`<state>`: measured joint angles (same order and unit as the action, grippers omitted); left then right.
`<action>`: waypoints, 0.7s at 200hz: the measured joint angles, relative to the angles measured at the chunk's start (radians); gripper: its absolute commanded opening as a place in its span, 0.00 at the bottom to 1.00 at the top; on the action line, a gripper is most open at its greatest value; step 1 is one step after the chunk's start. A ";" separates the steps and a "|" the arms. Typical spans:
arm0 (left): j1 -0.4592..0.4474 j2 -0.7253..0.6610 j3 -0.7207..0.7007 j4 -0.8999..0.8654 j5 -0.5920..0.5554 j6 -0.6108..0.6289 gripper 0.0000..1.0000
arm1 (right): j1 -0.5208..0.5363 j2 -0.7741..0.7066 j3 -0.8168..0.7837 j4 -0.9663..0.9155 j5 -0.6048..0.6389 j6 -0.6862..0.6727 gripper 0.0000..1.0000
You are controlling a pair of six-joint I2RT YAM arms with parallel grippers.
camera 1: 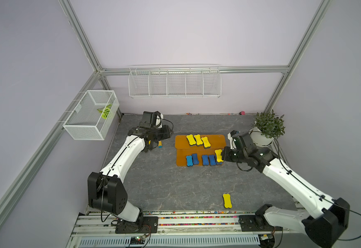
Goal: Remove the whiteboard erasers from the shelf
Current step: Place the whiteboard eraser at the center of the board.
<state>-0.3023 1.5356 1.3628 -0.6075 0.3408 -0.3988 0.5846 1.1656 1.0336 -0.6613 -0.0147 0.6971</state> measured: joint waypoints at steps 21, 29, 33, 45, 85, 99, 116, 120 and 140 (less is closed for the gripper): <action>-0.003 -0.009 -0.004 -0.003 0.000 0.001 0.44 | 0.098 -0.054 -0.061 -0.015 0.050 0.070 0.00; -0.005 -0.012 -0.004 -0.003 0.000 0.003 0.44 | 0.140 -0.074 -0.087 -0.021 0.074 0.101 0.00; -0.006 -0.014 -0.004 -0.003 0.000 0.003 0.44 | 0.160 -0.083 -0.098 -0.023 0.085 0.117 0.00; -0.009 -0.019 -0.005 -0.003 0.000 0.004 0.44 | 0.218 -0.106 -0.134 -0.029 0.114 0.161 0.00; -0.025 -0.025 -0.006 -0.003 0.001 0.004 0.44 | 0.370 -0.127 -0.246 -0.036 0.177 0.298 0.00; -0.030 -0.026 -0.008 -0.003 0.001 0.007 0.44 | 0.405 -0.127 -0.289 -0.031 0.181 0.338 0.00; -0.033 -0.031 -0.011 -0.004 0.000 0.009 0.45 | 0.439 -0.121 -0.334 -0.017 0.180 0.380 0.00; -0.033 -0.033 -0.011 -0.004 0.000 0.011 0.45 | 0.446 -0.116 -0.343 -0.014 0.179 0.388 0.00; -0.033 -0.040 -0.011 -0.004 0.000 0.011 0.45 | 0.477 -0.087 -0.371 0.009 0.178 0.426 0.00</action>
<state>-0.3351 1.4952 1.3518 -0.6113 0.3412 -0.3878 1.0615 1.0786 0.6628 -0.6525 0.1635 1.1229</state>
